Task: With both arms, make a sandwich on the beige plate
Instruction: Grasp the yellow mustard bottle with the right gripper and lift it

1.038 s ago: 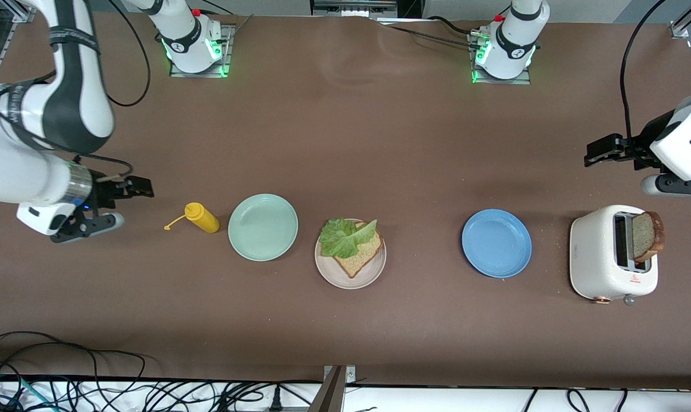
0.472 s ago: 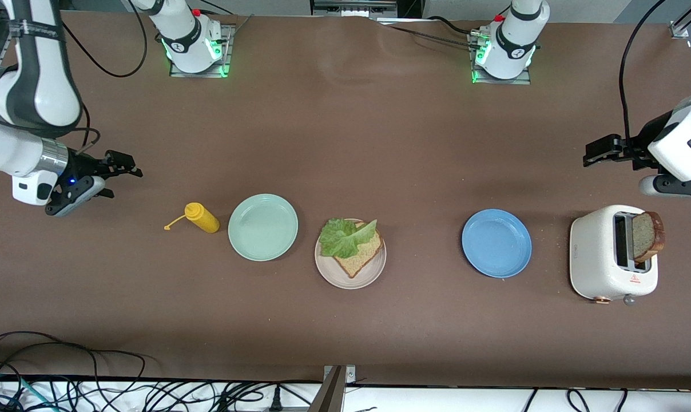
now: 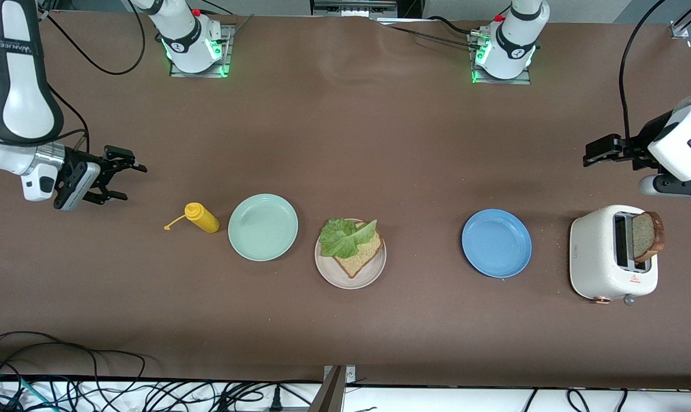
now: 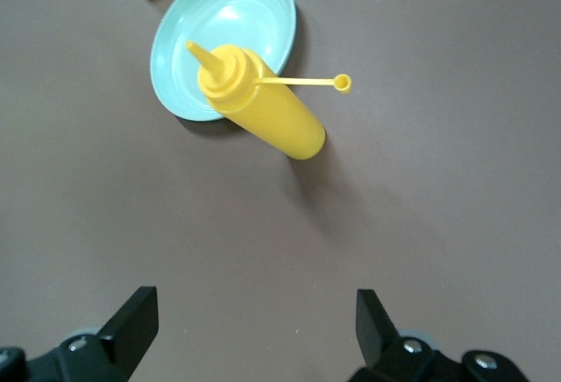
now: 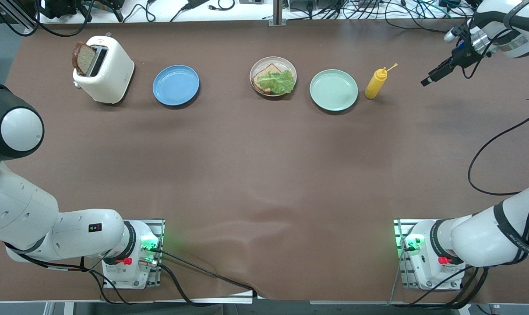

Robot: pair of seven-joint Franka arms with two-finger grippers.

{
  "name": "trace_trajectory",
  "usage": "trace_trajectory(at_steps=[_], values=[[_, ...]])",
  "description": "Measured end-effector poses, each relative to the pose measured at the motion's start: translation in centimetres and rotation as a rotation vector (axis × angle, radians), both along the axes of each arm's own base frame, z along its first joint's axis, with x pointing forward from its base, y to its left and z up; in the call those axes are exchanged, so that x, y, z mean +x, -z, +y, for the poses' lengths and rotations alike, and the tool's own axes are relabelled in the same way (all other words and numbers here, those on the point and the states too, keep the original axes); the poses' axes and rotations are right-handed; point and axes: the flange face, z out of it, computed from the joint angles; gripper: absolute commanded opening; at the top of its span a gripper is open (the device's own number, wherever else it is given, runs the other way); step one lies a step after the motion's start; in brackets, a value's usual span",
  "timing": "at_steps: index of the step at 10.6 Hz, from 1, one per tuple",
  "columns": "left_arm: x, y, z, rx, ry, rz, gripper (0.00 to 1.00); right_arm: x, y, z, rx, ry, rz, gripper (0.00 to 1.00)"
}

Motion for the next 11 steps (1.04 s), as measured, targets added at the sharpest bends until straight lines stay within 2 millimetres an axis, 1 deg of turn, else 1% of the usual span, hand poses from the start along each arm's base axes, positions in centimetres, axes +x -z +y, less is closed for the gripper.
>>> trace_trajectory(at_steps=[2, 4, 5, 8, 11], values=[[0.0, 0.0, 0.0, 0.000, 0.001, 0.000, 0.99, 0.1, 3.2, -0.2, 0.116, -0.070, -0.122, 1.00], [0.0, 0.0, -0.1, -0.001, 0.003, 0.000, 0.99, 0.3, 7.0, 0.5, 0.212, -0.089, -0.214, 1.00], [0.0, 0.0, -0.2, -0.001, 0.004, 0.000, 0.99, 0.4, 8.5, 1.1, 0.269, -0.090, -0.250, 1.00], [0.0, 0.0, -0.2, -0.001, 0.005, 0.000, 0.99, 0.7, 11.5, 3.4, 0.406, -0.098, -0.366, 1.00], [0.0, 0.0, -0.2, -0.001, 0.005, 0.000, 0.99, 1.1, 15.1, 6.1, 0.513, -0.149, -0.459, 1.00]])
